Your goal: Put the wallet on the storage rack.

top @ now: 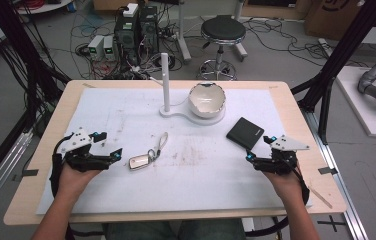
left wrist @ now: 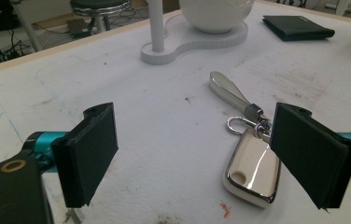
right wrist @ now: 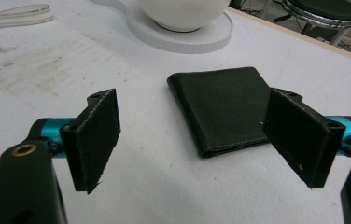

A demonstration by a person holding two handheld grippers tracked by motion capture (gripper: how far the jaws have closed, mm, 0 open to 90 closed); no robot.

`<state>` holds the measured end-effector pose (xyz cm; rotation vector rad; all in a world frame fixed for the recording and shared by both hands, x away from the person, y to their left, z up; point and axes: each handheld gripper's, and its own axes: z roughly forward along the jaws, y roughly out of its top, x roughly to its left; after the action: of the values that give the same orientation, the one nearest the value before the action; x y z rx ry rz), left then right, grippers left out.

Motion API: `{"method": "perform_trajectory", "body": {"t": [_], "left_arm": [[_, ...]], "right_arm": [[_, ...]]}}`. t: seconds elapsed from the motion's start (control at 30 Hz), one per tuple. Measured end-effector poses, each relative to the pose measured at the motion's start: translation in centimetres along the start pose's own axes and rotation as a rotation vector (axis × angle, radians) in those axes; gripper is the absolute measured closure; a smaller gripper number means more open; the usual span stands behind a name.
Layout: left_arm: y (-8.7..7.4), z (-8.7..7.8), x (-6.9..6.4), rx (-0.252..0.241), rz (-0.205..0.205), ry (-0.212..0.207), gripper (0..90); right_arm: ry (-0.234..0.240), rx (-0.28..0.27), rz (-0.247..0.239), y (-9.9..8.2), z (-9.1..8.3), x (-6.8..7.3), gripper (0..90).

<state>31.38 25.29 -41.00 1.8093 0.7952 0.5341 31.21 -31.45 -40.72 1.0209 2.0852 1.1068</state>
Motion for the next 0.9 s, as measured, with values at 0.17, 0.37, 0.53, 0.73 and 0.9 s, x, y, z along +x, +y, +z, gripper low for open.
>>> {"method": "perform_trajectory", "body": {"t": [0.17, 0.37, 0.53, 0.73, 0.9], "left_arm": [[0.0, 0.2, 0.0, 0.001, 0.003, -0.006, 15.1], [0.0, 0.2, -0.1, -0.007, 0.012, -0.007, 15.1], [0.1, 0.2, 0.0, -0.006, 0.009, 0.000, 15.1], [0.1, 0.4, 0.0, -0.012, 0.003, -0.001, 15.1], [0.1, 0.4, 0.1, -0.013, 0.003, 0.001, 15.1]], "right_arm": [[-0.005, 0.005, -0.020, 0.2, 0.2, 0.4, 19.4], [-0.015, 0.005, -0.035, 0.4, 0.5, 0.6, 19.5], [-0.031, 0.021, -0.062, 1.0, 1.6, 0.5, 19.6], [-0.038, 0.067, -0.091, 1.7, 3.6, 0.0, 19.6], [-0.020, 0.099, -0.094, 1.7, 4.9, -0.5, 19.6]]}}
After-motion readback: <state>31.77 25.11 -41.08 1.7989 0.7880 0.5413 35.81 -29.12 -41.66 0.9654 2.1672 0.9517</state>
